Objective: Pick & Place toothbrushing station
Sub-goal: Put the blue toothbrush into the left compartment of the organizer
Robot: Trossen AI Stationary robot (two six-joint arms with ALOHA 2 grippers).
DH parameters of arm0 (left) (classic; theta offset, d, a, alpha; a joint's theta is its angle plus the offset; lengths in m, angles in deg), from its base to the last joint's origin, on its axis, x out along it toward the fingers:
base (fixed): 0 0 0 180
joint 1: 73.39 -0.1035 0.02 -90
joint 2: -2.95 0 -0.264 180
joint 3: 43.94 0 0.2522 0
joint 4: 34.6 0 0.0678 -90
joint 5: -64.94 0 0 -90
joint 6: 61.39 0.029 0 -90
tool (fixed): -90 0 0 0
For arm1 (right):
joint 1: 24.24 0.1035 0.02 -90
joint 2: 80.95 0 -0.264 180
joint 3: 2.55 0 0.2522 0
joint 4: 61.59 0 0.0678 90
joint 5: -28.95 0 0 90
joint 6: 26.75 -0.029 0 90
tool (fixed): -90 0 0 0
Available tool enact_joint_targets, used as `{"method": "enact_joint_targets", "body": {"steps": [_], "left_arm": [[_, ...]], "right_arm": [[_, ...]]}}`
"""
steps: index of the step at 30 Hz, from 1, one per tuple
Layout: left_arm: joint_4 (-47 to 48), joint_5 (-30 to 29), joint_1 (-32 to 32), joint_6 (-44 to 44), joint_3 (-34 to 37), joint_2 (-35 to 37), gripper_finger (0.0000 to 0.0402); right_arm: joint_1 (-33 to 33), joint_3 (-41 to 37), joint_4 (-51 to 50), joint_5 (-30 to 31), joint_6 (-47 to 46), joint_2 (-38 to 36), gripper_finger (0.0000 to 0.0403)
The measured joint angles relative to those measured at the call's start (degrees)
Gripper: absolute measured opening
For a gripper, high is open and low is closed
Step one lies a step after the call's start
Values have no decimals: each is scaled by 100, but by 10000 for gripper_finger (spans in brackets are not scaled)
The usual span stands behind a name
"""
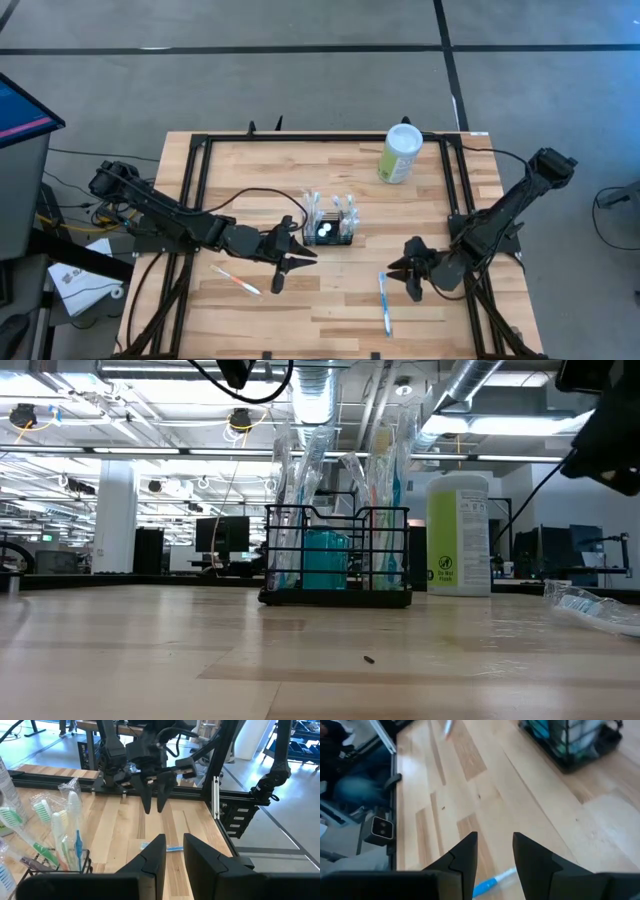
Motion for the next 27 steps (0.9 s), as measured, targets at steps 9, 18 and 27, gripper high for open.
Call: {"method": "enact_joint_targets", "body": {"steps": [9, 18, 27], "left_arm": [[0, 0, 0, -10, 0, 0, 62], [-9, 0, 0, -17, 0, 0, 62], [-11, -2, 0, -15, 0, 0, 62]], "right_arm": [[-6, 0, -55, -157, -402, 354, 115], [-163, 0, 160, -321, -724, 1204, 115], [-555, 0, 152, -638, -813, 1612, 115]]}}
